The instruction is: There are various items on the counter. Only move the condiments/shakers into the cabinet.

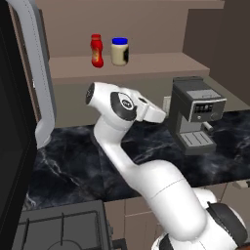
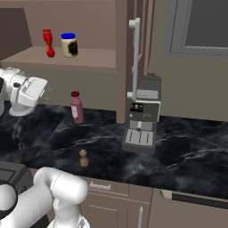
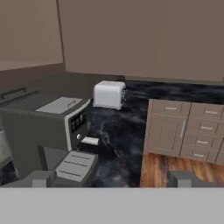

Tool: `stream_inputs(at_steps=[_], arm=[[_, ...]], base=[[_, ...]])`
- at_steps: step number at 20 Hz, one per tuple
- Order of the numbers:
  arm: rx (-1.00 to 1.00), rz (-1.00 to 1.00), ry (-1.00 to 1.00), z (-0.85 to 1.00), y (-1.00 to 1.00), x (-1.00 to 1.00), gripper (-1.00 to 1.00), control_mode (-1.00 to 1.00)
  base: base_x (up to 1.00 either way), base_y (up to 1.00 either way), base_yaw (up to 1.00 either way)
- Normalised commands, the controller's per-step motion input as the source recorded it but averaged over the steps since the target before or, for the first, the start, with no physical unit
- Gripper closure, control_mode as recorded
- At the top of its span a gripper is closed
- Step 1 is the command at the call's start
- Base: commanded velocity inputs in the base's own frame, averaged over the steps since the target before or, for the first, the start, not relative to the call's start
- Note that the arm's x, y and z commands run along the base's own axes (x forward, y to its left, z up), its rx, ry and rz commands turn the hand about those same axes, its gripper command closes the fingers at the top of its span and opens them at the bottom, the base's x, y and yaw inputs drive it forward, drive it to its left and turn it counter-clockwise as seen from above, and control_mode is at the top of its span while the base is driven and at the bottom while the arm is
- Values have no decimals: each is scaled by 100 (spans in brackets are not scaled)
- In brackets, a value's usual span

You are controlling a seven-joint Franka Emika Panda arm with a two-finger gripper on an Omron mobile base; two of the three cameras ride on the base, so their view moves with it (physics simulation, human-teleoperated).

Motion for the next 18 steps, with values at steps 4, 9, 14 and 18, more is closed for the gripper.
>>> stream_inputs(at_steps=[4,9,14,18], arm=[[13,0,0,-48,-32,0,-100,-100],[10,0,0,-52,-19,0,-100,-100],[2,-1,0,-57,-12,0,-100,-100],[1,0,0,-53,-10,0,-100,-100]], base=[[0,0,0],[0,0,0],[0,0,0],[0,0,0]])
